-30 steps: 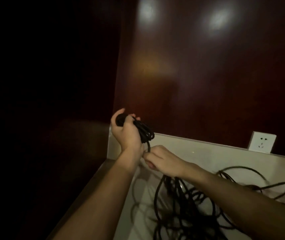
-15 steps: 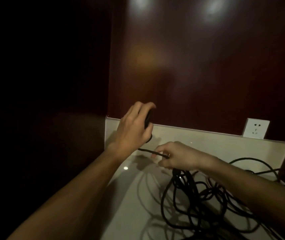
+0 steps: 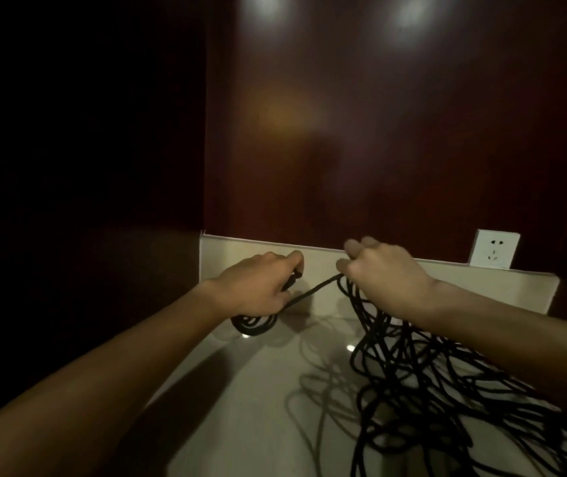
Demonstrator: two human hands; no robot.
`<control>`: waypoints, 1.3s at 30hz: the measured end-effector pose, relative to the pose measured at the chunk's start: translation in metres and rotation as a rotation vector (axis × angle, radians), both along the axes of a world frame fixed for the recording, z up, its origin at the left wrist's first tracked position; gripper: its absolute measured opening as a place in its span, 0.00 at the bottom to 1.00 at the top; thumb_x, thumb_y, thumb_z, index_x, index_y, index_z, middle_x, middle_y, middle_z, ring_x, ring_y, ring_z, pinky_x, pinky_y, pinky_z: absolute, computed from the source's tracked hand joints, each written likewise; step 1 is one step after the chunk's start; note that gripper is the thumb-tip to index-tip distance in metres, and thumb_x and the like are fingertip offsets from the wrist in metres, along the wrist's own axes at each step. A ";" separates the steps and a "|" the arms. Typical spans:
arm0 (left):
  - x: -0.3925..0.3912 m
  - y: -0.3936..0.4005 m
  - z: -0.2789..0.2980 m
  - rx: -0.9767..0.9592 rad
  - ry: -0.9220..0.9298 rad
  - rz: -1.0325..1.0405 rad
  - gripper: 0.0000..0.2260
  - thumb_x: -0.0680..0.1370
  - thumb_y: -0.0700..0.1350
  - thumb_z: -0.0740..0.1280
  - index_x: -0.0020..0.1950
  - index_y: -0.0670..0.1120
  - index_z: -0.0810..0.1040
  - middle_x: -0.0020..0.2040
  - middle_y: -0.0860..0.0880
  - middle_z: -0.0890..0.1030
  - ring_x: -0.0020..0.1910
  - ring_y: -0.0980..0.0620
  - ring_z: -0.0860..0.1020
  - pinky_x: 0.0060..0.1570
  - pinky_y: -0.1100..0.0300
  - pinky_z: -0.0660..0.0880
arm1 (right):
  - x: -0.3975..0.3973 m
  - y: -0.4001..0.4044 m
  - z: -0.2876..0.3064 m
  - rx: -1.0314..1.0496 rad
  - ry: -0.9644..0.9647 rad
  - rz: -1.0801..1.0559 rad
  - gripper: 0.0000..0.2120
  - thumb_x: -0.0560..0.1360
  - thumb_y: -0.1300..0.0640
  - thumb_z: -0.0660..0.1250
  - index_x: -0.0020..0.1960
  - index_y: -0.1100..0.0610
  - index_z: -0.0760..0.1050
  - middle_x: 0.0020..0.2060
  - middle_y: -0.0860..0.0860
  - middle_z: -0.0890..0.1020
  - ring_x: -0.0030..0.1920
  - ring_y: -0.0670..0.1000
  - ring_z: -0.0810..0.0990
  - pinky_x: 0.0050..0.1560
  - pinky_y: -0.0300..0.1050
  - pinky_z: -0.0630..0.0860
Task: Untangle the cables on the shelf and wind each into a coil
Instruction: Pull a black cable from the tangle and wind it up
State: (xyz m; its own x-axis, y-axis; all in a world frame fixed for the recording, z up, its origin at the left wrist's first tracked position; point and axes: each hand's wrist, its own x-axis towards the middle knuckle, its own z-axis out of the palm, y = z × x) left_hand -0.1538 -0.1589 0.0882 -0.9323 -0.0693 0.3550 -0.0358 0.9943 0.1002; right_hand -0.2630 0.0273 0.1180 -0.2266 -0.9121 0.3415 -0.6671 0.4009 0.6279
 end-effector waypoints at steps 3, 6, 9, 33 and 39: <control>-0.001 0.006 -0.003 0.557 -0.024 -0.136 0.10 0.76 0.39 0.66 0.55 0.50 0.74 0.42 0.45 0.82 0.40 0.47 0.80 0.40 0.54 0.77 | -0.013 0.010 0.007 -0.251 0.083 0.151 0.17 0.63 0.67 0.76 0.50 0.58 0.79 0.42 0.54 0.78 0.42 0.57 0.78 0.32 0.47 0.72; -0.002 0.025 -0.016 0.999 0.013 -0.319 0.05 0.79 0.37 0.68 0.53 0.43 0.75 0.42 0.40 0.81 0.36 0.52 0.80 0.38 0.60 0.77 | -0.012 0.009 0.014 -0.399 -0.070 0.242 0.11 0.69 0.65 0.74 0.50 0.57 0.81 0.38 0.53 0.81 0.40 0.59 0.78 0.36 0.50 0.76; -0.006 0.045 -0.036 1.392 0.026 -0.412 0.11 0.80 0.47 0.68 0.55 0.40 0.74 0.40 0.38 0.78 0.33 0.49 0.77 0.32 0.61 0.75 | -0.004 0.003 0.020 -0.442 -0.070 0.292 0.07 0.71 0.62 0.73 0.48 0.55 0.83 0.36 0.52 0.82 0.40 0.59 0.79 0.40 0.49 0.74; 0.028 0.041 0.007 1.694 0.713 -0.273 0.12 0.75 0.30 0.60 0.54 0.39 0.79 0.40 0.41 0.80 0.33 0.45 0.77 0.32 0.57 0.73 | 0.014 0.012 0.009 -0.322 -1.177 0.158 0.05 0.75 0.54 0.71 0.48 0.56 0.80 0.42 0.47 0.79 0.44 0.45 0.77 0.44 0.39 0.75; 0.026 0.037 0.024 1.681 0.806 -0.279 0.11 0.76 0.30 0.60 0.55 0.40 0.77 0.41 0.42 0.79 0.33 0.46 0.77 0.33 0.56 0.73 | 0.015 0.032 0.002 -0.479 -1.494 0.421 0.08 0.77 0.56 0.70 0.51 0.61 0.81 0.35 0.43 0.79 0.37 0.40 0.76 0.40 0.32 0.70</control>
State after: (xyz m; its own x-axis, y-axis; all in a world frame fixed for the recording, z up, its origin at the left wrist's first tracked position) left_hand -0.1279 -0.1222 0.1120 -0.6440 -0.6595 0.3876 0.6333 -0.1754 0.7538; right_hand -0.2485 0.0594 0.1202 -0.3747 -0.8724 0.3138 -0.6420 0.0000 -0.7667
